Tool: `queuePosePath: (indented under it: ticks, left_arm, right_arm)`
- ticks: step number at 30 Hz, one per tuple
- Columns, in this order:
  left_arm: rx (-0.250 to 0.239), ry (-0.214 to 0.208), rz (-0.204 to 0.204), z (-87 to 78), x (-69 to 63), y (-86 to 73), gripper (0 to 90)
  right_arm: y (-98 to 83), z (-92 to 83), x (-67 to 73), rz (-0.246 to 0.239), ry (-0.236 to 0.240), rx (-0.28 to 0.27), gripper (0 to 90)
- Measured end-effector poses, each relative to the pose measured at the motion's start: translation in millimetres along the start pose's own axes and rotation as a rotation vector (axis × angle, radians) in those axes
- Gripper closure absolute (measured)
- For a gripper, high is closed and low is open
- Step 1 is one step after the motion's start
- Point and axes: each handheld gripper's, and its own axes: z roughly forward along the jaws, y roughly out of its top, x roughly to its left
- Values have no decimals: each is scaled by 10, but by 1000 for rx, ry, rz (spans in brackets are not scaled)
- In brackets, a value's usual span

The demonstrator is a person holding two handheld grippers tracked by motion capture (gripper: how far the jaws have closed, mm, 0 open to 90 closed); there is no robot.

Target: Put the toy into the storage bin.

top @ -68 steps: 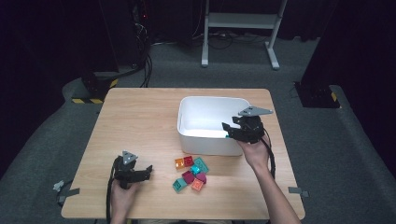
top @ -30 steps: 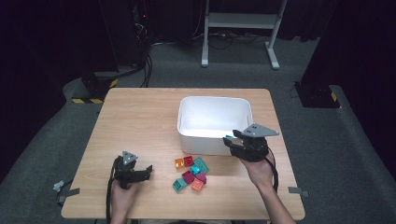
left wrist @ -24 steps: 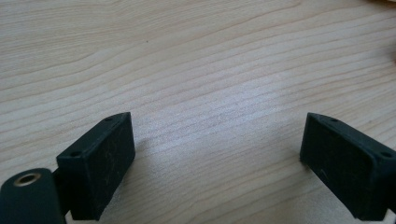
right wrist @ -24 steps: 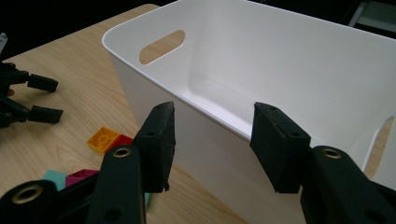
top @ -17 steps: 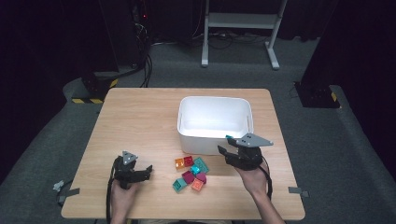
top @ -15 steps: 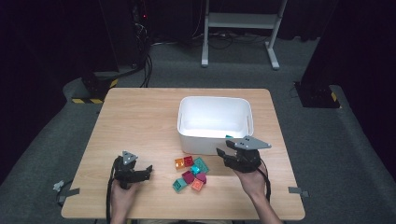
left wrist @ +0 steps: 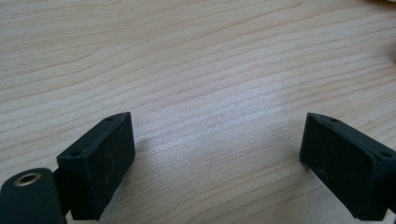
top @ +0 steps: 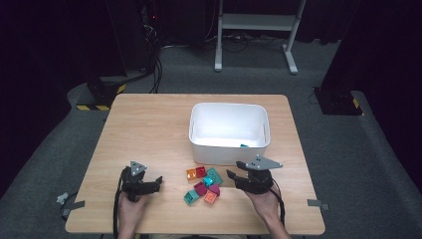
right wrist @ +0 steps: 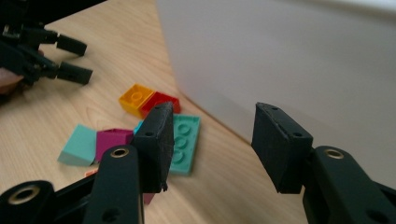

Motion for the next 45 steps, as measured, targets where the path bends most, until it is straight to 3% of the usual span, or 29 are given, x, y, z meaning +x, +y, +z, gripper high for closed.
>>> queuePosePath:
  ticks: [7, 16, 33, 45]
  left_arm:
    - [0, 0, 0, 0, -1, 0, 103]
    - [2, 0, 2, -1, 1, 1, 103]
    - [3, 0, 1, -1, 0, 0, 103]
    - [2, 0, 1, -1, 0, 0, 103]
  right_arm:
    - [-204, 151, 107, 9, 51, 36, 488]
    - [-308, 259, 195, 18, 101, 59, 483]
    - [-334, 446, 312, -9, 143, 94, 488]
    - [-341, 525, 340, -22, 157, 120, 545]
